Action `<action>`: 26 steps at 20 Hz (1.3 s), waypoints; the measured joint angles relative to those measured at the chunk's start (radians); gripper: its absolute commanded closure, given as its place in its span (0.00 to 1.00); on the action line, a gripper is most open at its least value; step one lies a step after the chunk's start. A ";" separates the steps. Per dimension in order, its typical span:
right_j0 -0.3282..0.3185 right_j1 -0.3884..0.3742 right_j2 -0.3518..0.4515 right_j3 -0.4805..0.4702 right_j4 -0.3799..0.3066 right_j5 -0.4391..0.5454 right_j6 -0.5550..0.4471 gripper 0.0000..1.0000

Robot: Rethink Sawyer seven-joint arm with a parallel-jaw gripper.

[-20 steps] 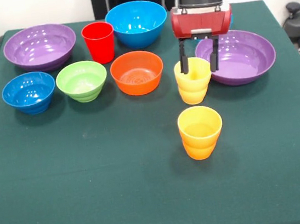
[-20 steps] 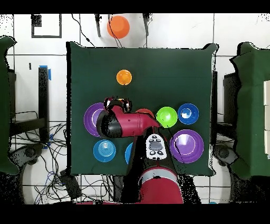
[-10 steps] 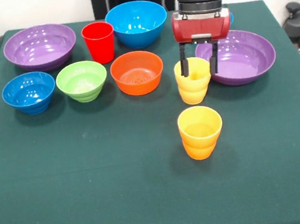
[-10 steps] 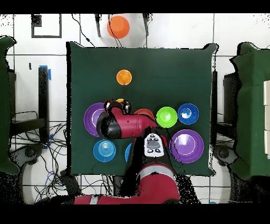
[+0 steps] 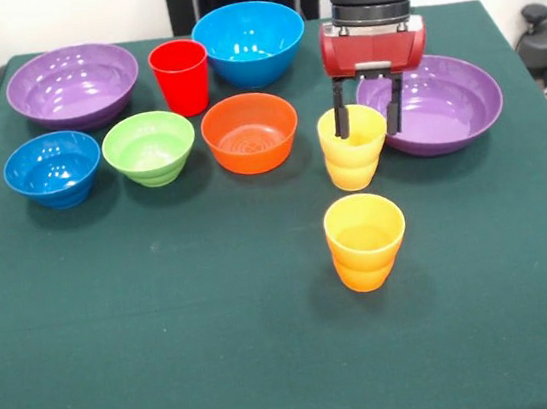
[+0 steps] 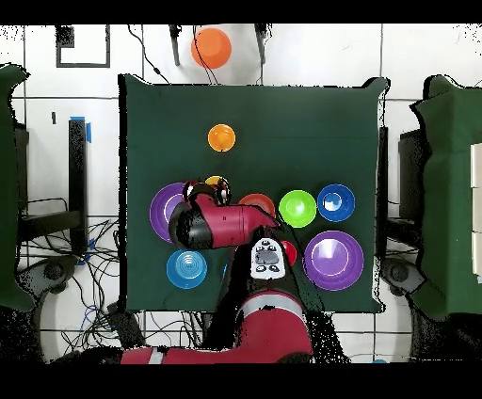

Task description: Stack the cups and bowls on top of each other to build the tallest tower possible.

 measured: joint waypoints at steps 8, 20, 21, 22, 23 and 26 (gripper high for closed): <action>0.026 0.008 -0.032 -0.010 0.000 0.000 0.000 0.00; 0.104 0.053 -0.096 -0.025 0.002 -0.052 0.000 0.00; 0.104 0.055 -0.099 -0.025 0.002 -0.056 0.000 0.00; 0.106 0.060 -0.106 -0.025 0.002 -0.063 0.000 0.00; 0.107 0.063 -0.111 -0.026 0.002 -0.068 0.000 0.00; 0.111 0.071 -0.121 -0.025 0.002 -0.084 0.000 0.00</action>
